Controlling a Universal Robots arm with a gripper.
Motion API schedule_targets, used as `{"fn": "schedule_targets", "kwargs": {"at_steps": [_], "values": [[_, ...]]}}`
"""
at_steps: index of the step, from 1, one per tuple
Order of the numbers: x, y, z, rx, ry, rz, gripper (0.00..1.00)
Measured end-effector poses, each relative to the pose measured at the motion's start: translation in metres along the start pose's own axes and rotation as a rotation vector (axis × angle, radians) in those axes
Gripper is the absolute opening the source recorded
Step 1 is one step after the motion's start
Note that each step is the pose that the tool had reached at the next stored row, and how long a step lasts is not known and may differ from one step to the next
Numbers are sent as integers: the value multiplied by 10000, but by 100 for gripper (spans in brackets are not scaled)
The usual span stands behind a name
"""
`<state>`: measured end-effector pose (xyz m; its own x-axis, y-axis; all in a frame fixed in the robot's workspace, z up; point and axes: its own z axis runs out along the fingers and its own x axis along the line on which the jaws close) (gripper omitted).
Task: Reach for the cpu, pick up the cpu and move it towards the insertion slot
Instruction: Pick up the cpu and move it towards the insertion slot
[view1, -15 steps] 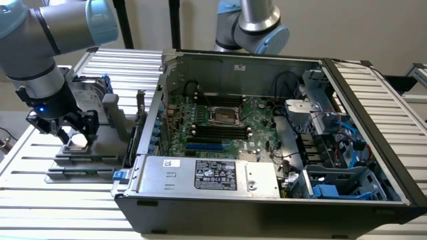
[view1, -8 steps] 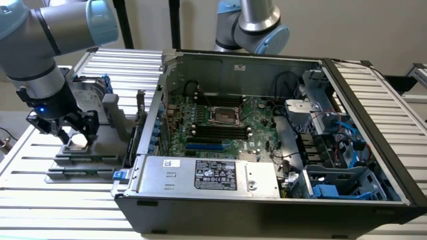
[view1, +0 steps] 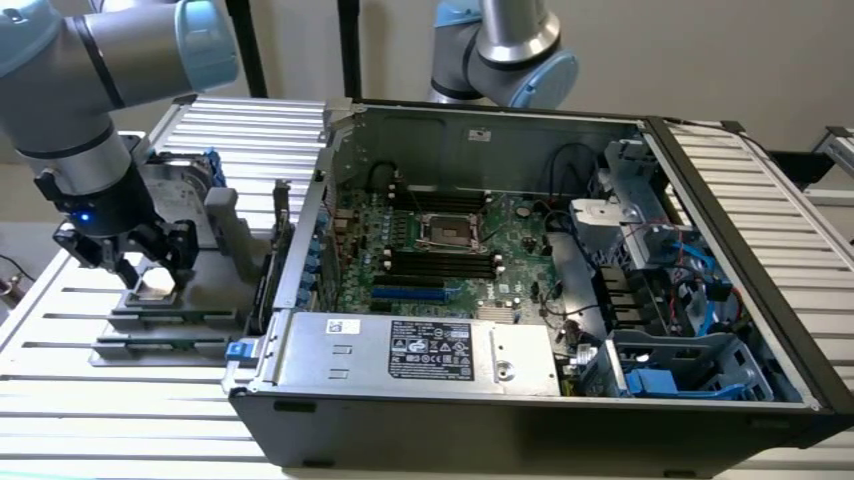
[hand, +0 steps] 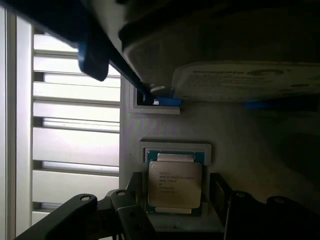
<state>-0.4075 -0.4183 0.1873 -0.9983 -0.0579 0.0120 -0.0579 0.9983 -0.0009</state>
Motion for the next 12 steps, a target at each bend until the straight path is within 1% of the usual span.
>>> {"fn": "schedule_targets", "kwargs": {"at_steps": [7,9,10,12], "values": [[1,2,2,10,3,1,65],[1,3,2,12,4,2,63],[1,2,2,12,4,2,56],[1,2,3,12,3,2,56]]}}
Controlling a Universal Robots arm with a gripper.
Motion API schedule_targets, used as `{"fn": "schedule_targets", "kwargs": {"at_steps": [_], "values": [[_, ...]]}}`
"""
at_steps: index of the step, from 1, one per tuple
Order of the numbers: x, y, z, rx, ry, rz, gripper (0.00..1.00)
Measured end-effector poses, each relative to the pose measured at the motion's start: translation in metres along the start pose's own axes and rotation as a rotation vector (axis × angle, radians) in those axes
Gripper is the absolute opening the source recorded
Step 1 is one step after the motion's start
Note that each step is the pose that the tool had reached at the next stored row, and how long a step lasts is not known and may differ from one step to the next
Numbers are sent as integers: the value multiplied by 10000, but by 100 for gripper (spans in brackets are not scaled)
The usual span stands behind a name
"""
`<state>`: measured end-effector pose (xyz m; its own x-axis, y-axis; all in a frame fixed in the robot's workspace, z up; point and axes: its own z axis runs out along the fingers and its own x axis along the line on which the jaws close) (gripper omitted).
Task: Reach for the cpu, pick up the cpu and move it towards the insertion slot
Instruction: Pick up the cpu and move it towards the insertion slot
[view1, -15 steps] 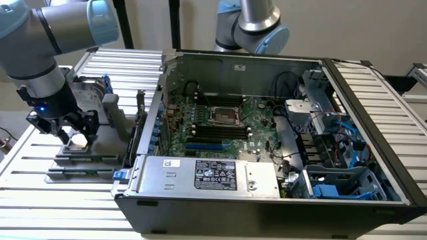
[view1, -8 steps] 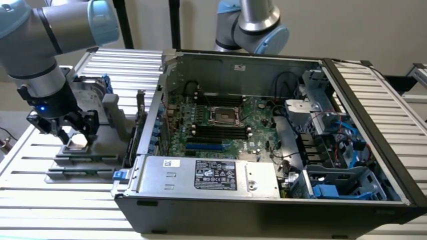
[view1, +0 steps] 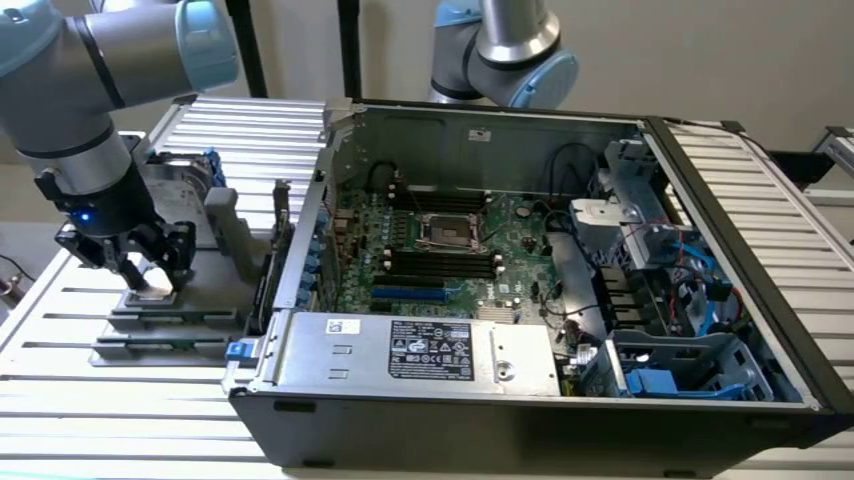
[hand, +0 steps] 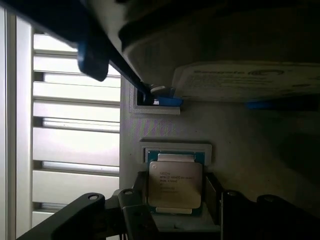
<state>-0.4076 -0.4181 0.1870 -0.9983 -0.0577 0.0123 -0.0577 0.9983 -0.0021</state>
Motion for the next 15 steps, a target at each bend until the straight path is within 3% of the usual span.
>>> {"fn": "schedule_targets", "kwargs": {"at_steps": [10,15], "values": [[-1,0,-5,-4,-7,-1,54],[1,-1,-89,0,1,-1,54]]}}
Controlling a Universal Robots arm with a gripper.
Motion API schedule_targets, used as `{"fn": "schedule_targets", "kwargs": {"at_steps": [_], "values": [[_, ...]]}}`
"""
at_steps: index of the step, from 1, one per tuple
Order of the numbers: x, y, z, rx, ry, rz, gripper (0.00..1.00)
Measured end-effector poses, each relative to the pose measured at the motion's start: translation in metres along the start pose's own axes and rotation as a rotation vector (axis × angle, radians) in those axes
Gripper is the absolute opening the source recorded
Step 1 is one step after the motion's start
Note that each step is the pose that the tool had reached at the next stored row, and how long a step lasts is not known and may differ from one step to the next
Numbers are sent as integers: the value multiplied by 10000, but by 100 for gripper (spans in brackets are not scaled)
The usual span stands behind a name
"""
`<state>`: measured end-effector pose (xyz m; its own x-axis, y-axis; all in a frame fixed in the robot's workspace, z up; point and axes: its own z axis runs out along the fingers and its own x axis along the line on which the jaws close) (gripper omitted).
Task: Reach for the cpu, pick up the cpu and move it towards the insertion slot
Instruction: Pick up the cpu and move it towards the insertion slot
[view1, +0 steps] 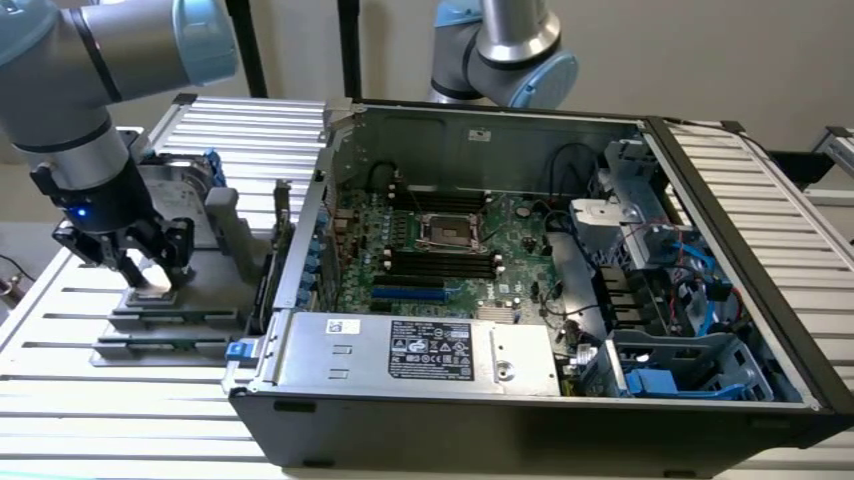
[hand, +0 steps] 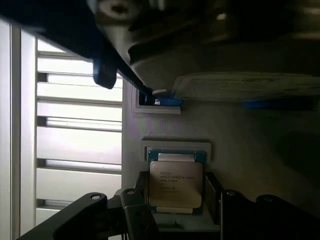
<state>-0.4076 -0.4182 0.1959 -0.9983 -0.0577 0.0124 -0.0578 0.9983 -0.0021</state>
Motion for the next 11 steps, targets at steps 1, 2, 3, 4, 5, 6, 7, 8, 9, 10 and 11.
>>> {"fn": "schedule_targets", "kwargs": {"at_steps": [1,2,3,4,5,6,7,8,9,10,11], "values": [[1,0,-25,0,-1,1,54],[1,-1,-55,0,1,1,54],[1,-3,-88,0,1,1,54],[2,-4,-124,0,0,1,54],[2,-4,-166,0,0,1,54],[2,-5,-210,0,1,1,54],[2,-6,-255,-1,0,1,54],[1,-8,-305,0,1,0,54],[0,-9,-347,0,1,2,54],[-1,-9,-394,0,1,5,54],[-3,-10,-438,0,1,10,54]]}}
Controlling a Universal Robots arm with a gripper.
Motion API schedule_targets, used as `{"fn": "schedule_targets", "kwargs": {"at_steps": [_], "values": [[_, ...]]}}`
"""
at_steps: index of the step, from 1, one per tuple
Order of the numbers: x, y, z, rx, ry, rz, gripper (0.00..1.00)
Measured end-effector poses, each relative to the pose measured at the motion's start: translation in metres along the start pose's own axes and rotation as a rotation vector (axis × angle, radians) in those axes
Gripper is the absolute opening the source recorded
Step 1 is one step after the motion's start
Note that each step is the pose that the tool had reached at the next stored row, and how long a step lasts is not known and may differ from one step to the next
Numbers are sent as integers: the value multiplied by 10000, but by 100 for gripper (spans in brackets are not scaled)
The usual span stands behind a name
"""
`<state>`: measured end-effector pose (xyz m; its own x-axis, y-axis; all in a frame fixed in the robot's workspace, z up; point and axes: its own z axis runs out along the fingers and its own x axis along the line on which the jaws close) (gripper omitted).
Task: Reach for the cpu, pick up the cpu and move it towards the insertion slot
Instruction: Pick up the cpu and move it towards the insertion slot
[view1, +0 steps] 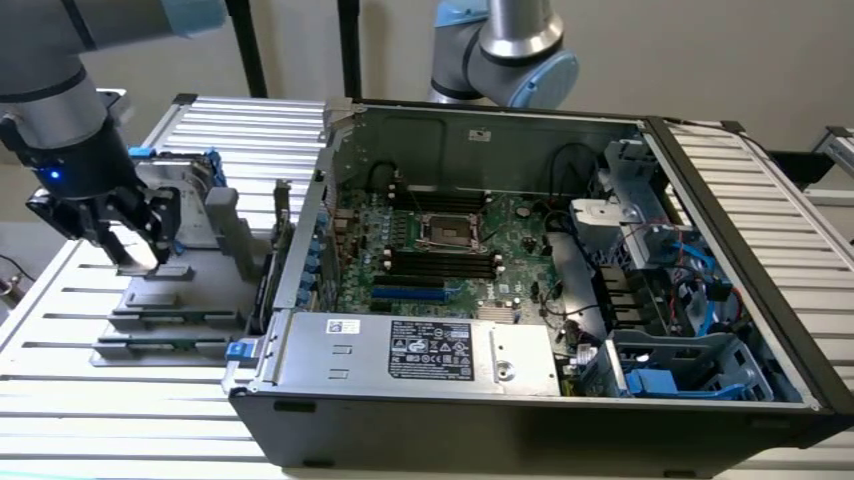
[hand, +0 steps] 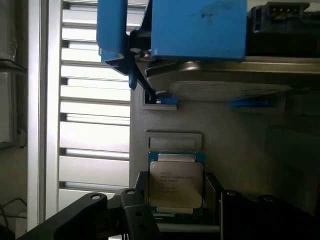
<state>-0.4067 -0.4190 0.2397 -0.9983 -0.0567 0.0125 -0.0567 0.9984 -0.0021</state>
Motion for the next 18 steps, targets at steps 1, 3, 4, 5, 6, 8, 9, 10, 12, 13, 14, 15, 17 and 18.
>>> {"fn": "schedule_targets", "kwargs": {"at_steps": [1,3,4,5,6,8,9,10,12,13,14,15,17,18], "values": [[-3,0,-45,0,1,10,54],[-11,-1,-140,0,1,36,54],[-17,-2,-184,-1,0,48,54],[-24,-2,-227,-1,1,61,54],[-33,-3,-276,0,3,76,54],[-59,-5,-367,-1,3,92,54],[-72,-6,-408,-1,5,98,54],[-89,-7,-456,-2,6,103,54],[-125,-9,-547,-1,10,109,54],[-144,-10,-592,-1,11,112,54],[-168,-12,-641,-2,11,113,54],[-190,-13,-687,-1,13,114,54],[-244,-16,-777,-3,14,115,54],[-275,-18,-823,-1,17,115,54]]}}
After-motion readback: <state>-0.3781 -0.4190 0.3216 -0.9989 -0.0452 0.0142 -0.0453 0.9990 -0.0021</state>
